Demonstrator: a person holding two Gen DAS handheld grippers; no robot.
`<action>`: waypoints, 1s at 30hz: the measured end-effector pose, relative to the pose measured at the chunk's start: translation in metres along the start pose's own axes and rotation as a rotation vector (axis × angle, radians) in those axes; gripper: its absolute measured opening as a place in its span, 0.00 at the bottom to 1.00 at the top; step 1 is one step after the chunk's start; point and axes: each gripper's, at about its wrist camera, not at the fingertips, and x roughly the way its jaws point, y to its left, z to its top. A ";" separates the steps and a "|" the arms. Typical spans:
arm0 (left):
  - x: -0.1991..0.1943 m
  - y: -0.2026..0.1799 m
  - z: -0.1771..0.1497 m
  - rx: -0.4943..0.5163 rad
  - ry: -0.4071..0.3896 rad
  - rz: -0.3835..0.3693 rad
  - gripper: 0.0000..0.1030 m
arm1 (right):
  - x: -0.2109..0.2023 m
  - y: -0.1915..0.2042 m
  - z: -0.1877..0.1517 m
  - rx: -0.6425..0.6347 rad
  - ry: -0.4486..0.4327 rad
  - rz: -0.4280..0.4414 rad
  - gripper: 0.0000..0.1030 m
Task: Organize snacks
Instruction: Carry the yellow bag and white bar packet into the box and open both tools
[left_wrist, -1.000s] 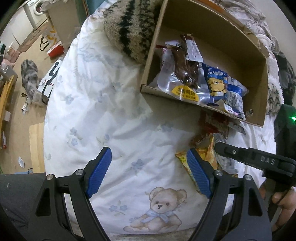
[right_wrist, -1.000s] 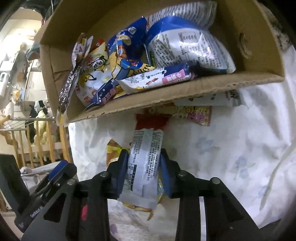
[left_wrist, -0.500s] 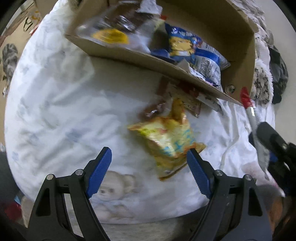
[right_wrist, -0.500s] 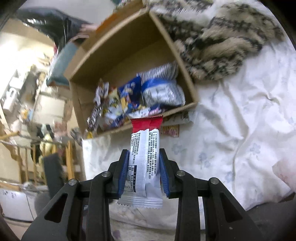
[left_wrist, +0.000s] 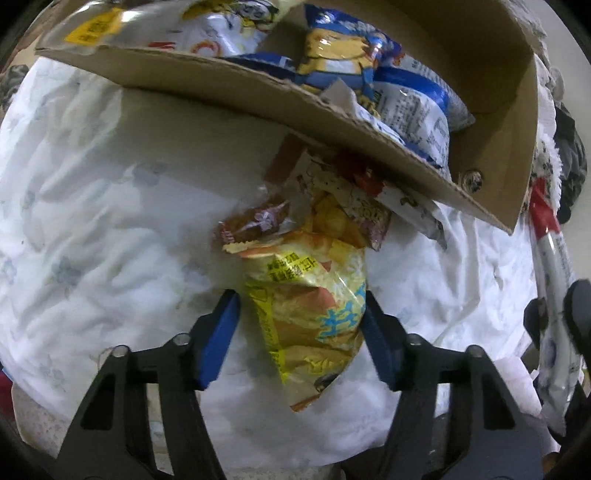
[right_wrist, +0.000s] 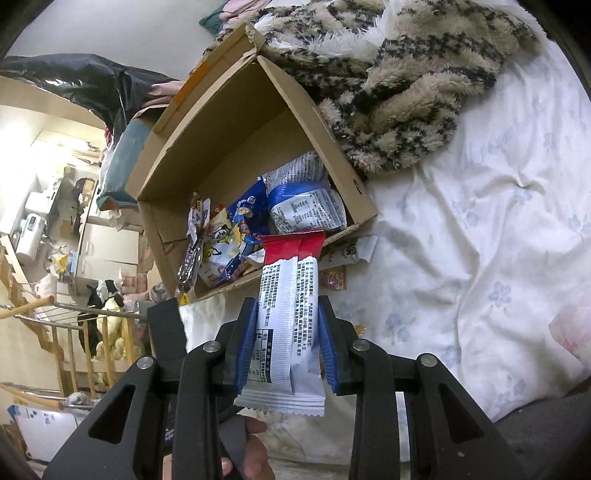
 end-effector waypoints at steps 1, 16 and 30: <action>0.000 -0.003 0.001 0.013 -0.001 -0.010 0.42 | 0.001 0.000 0.001 0.004 0.000 0.005 0.32; -0.103 -0.020 -0.009 0.217 -0.106 -0.018 0.25 | -0.003 0.014 0.001 -0.019 -0.019 0.061 0.32; -0.174 -0.021 0.078 0.399 -0.365 0.115 0.25 | 0.001 0.055 0.045 -0.168 -0.098 0.087 0.32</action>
